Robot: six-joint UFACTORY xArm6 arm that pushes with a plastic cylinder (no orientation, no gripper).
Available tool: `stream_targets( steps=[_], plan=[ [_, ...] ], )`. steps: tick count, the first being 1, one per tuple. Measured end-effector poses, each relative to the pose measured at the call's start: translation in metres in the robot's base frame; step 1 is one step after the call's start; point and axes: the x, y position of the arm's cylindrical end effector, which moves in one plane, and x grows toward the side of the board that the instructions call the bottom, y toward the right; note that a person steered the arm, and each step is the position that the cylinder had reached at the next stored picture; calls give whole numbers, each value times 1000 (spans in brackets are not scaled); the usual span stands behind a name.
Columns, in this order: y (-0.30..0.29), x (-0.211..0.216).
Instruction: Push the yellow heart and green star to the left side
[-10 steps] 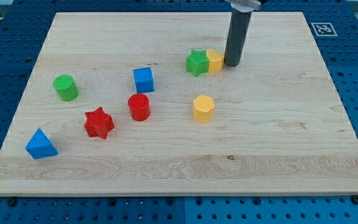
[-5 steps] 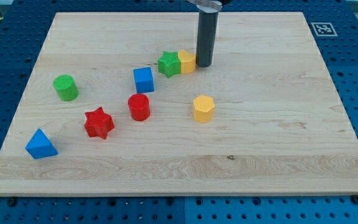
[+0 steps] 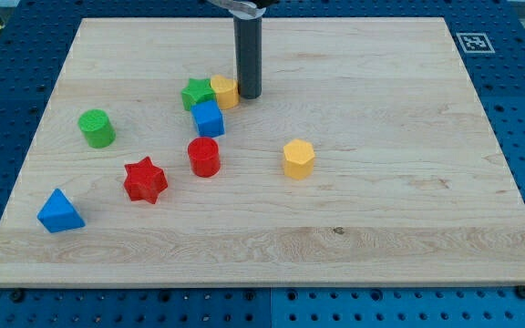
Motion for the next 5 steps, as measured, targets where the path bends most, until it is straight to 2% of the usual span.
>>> stream_targets(
  steps=[5],
  plan=[
    [-12,4]
  ],
)
